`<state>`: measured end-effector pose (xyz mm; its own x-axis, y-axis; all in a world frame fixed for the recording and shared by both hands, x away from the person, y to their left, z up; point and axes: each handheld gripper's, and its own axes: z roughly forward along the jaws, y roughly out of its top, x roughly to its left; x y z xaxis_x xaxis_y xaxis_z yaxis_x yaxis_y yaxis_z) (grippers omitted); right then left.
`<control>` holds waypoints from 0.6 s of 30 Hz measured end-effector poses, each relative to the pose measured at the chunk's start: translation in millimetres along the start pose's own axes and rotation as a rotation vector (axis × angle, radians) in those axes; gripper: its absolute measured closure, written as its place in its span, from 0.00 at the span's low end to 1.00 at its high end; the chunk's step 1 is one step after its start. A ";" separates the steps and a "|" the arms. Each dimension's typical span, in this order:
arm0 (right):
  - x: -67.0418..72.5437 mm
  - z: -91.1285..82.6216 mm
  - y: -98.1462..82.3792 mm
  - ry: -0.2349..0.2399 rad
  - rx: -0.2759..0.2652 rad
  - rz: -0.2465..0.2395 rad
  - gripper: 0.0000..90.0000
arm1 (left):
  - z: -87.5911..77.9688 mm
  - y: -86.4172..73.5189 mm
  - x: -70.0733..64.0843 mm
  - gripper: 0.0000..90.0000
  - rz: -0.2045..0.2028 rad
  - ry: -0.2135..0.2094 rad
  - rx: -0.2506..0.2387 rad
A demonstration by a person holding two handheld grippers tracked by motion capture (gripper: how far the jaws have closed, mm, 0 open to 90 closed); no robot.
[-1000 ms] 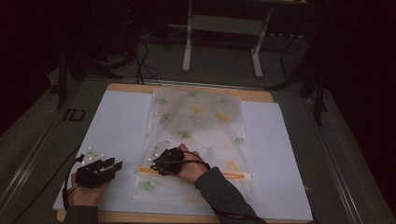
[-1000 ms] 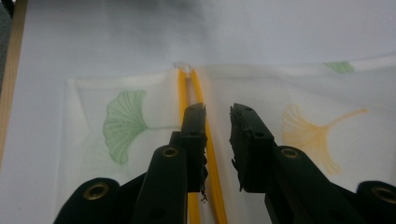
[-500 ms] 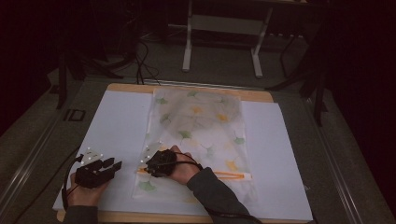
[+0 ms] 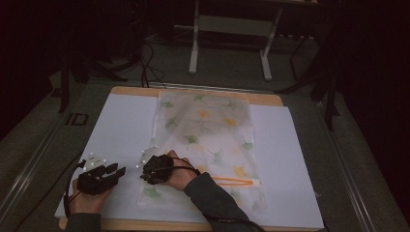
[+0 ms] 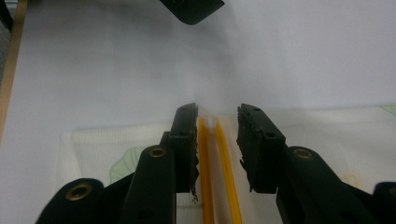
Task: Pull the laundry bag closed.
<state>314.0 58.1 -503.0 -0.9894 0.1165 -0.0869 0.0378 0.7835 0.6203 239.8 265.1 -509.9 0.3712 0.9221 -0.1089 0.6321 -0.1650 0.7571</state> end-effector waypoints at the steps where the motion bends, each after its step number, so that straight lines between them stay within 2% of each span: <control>1: 0.0 0.0 0.0 0.000 0.000 0.000 0.75 | -0.1 0.0 0.2 0.69 0.002 0.000 0.001; 6: -1.3 6.1 4.1 0.003 0.002 0.019 0.74 | -0.3 -0.2 0.5 0.69 0.004 0.003 0.001; 13: 1.4 12.1 9.7 0.017 0.008 0.014 0.74 | -0.6 -0.5 1.1 0.69 0.001 0.003 -0.001; 18: 1.8 21.0 13.2 0.016 0.032 0.020 0.78 | -0.8 -0.9 1.4 0.69 0.000 0.004 -0.003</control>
<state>315.6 81.5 -511.4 -0.9905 0.1227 -0.0617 0.0620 0.8000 0.5967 239.1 266.8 -510.2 0.3680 0.9237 -0.1064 0.6301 -0.1636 0.7591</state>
